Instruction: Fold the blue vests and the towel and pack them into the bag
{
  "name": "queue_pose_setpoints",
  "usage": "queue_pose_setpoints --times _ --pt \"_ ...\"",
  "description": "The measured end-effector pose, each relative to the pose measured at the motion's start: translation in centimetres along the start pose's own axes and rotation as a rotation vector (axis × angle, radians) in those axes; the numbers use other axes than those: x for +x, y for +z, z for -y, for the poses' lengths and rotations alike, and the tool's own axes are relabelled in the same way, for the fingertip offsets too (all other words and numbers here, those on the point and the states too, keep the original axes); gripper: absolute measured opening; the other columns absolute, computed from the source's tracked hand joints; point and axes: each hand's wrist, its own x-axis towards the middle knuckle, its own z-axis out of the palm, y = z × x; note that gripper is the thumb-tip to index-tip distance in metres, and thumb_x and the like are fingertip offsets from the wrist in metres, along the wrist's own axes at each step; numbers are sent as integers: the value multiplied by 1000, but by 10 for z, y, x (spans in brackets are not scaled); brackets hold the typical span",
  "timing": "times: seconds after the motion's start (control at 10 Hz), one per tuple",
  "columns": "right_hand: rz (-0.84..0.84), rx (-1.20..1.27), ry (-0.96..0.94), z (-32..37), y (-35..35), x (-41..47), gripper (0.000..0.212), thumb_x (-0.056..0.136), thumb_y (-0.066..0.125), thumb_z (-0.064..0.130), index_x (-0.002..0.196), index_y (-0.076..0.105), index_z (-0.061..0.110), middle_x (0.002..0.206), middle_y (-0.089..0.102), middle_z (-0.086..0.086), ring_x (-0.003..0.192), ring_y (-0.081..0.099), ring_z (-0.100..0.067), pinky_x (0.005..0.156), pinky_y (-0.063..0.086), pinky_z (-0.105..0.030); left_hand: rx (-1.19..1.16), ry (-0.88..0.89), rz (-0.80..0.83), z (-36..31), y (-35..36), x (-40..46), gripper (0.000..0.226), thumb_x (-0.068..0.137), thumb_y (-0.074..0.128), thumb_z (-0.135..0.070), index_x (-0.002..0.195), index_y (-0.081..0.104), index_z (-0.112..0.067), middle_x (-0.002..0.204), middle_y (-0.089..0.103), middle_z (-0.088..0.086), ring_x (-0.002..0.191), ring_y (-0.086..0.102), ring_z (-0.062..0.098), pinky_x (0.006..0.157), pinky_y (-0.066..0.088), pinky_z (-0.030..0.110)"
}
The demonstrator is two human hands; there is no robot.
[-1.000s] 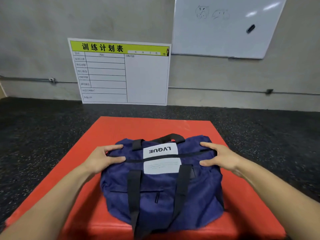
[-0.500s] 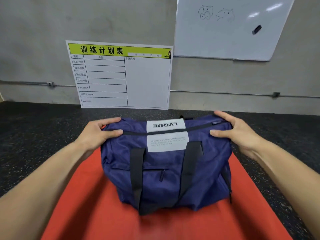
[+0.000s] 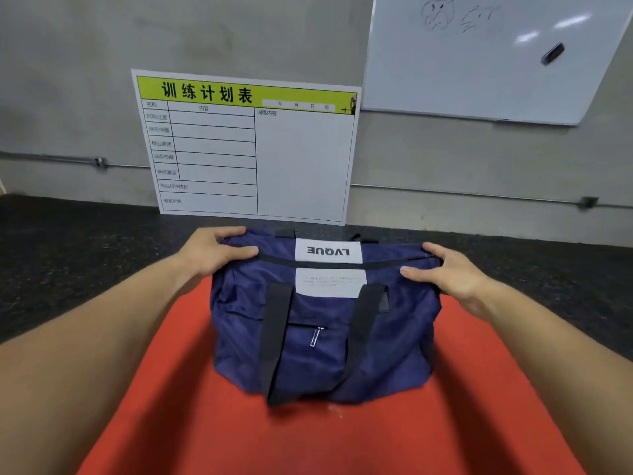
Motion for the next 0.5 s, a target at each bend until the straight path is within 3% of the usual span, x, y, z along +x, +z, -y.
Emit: queue_pose_setpoints --times 0.1,0.2,0.3,0.4,0.5 --pt "4 -108 -6 -39 13 18 108 65 95 23 156 38 14 142 55 3 120 58 -11 101 45 -26 26 -4 -25 46 10 10 65 68 93 -23 129 69 -20 121 71 -2 113 66 13 110 47 35" --pt "51 -136 6 -62 20 22 130 43 99 47 156 39 23 142 58 4 122 61 -12 111 47 -36 79 6 -18 67 6 14 60 70 92 -22 127 70 -24 126 69 -5 117 63 11 109 45 30" --pt "51 -116 -11 -67 21 21 144 26 98 65 153 42 29 139 60 6 121 63 -12 110 49 -42 105 30 -5 71 3 10 59 70 91 -21 126 70 -22 132 66 -4 120 60 12 109 44 30" --pt "43 -128 -3 -58 15 17 136 34 98 65 153 42 29 144 54 9 128 57 -12 115 43 -40 150 34 -29 54 -4 2 64 68 92 -25 128 70 -21 145 55 -5 123 56 13 109 43 32" --pt "68 -130 -36 -31 17 -7 121 51 98 56 154 41 30 151 48 9 135 46 -8 117 38 -33 175 75 -52 26 -18 -23 72 61 93 -40 128 68 -32 156 41 -10 132 49 14 108 40 30"
